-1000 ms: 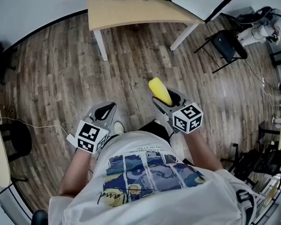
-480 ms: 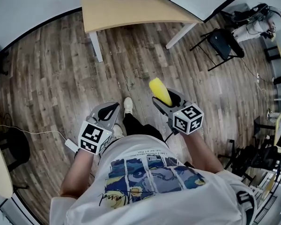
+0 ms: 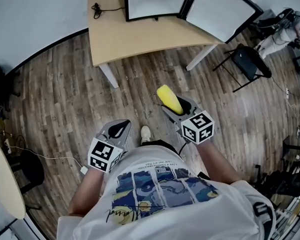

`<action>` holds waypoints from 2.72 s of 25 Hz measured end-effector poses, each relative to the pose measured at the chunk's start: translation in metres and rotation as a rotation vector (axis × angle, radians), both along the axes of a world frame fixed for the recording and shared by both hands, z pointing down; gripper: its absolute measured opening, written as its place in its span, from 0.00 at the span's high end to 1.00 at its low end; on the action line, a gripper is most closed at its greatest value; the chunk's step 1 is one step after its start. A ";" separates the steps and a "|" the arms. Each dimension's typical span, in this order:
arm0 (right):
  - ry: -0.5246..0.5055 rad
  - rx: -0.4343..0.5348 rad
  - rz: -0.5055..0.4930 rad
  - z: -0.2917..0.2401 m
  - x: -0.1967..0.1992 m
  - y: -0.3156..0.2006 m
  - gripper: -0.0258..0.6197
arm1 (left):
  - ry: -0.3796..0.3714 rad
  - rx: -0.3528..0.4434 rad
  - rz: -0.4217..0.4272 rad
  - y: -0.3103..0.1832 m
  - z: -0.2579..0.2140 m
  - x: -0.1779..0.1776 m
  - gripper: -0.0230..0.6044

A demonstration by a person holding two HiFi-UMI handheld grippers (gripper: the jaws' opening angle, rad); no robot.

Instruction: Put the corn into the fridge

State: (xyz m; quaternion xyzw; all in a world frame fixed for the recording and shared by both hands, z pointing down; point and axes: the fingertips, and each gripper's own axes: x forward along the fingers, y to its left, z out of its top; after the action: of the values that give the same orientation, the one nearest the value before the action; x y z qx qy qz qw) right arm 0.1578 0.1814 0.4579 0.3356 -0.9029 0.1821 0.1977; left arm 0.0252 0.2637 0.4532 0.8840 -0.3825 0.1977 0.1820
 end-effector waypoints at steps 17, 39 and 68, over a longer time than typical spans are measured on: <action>0.015 -0.006 0.085 0.012 -0.024 -0.149 0.57 | 0.074 0.015 0.029 -0.151 -0.007 -0.032 0.95; 0.086 0.009 0.332 0.016 -0.029 -0.339 0.57 | 0.065 0.041 0.070 -0.293 -0.017 -0.130 0.95; 0.162 -0.006 0.189 0.101 -0.040 -0.625 0.57 | 0.036 0.016 -0.305 -0.428 -0.014 -0.086 0.95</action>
State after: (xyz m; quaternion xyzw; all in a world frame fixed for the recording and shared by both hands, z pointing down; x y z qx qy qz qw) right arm 0.1181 -0.4435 0.5594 0.4323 -0.8477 0.1751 0.2530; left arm -0.0604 -0.1642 0.4394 0.8204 -0.5107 0.1489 0.2097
